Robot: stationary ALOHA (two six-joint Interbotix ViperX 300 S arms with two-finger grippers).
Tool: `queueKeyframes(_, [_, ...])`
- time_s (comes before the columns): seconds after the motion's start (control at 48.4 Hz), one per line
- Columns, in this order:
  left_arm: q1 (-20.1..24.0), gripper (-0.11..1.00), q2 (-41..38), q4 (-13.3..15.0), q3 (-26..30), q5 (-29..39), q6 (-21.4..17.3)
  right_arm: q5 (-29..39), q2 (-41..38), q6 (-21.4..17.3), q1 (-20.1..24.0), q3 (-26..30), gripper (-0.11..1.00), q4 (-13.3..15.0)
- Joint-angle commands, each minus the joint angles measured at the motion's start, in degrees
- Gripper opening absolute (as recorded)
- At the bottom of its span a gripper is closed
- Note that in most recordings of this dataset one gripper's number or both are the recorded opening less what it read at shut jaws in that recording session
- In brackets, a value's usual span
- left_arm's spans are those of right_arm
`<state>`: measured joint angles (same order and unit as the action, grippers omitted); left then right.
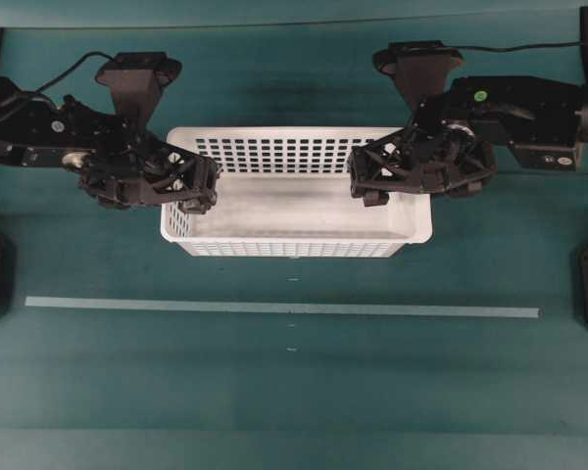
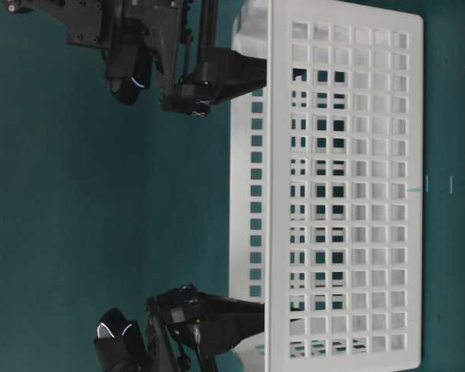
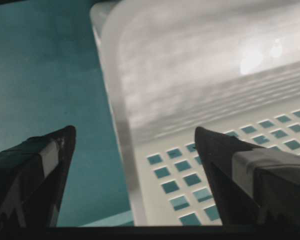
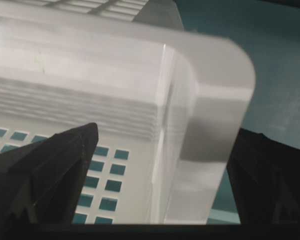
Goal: Lift the white basket with both hands.
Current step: 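Lower both grippers over the basket's end rims and close on them, then lift the basket with both grippers and pull it toward the front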
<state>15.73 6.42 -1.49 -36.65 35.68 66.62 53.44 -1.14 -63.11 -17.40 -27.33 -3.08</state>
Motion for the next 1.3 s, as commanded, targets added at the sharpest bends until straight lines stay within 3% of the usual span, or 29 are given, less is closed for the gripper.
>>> queueKeyframes(0.0, [-0.09,0.96,0.18,-0.18,0.79,-0.97,0.09,-0.44,0.0,-1.14,0.26,-0.09,0.97,0.09])
queueKeyframes(0.31, [-0.09,0.95,0.09,-0.18,0.53,-1.32,0.26,-2.2,0.88,-3.43,0.44,-2.2,0.97,0.09])
queueKeyframes(0.455, [-0.09,0.9,0.09,-0.26,0.44,-2.11,0.18,-3.96,0.88,-4.13,0.44,-2.99,0.93,0.0])
queueKeyframes(0.538, [-0.09,0.76,0.09,-0.26,0.44,-2.29,0.18,-5.19,0.88,-5.1,0.53,-3.6,0.81,-0.26])
queueKeyframes(0.724, [-0.09,0.25,0.09,-0.26,0.44,-2.9,0.18,-5.62,0.88,-7.03,0.62,-4.48,0.28,-0.53])
queueKeyframes(0.786, [-0.09,0.12,0.09,-0.26,0.35,-3.34,0.18,-5.62,0.97,-7.12,0.79,-4.48,0.18,-0.53])
queueKeyframes(0.91, [-0.09,0.0,0.0,-0.26,0.35,-3.6,0.18,-5.8,0.88,-7.29,1.05,-4.57,0.17,-0.53])
queueKeyframes(1.282, [-0.09,0.0,0.09,-0.26,0.26,-3.52,0.26,-8.17,0.79,-7.03,0.88,-4.57,0.17,-0.26])
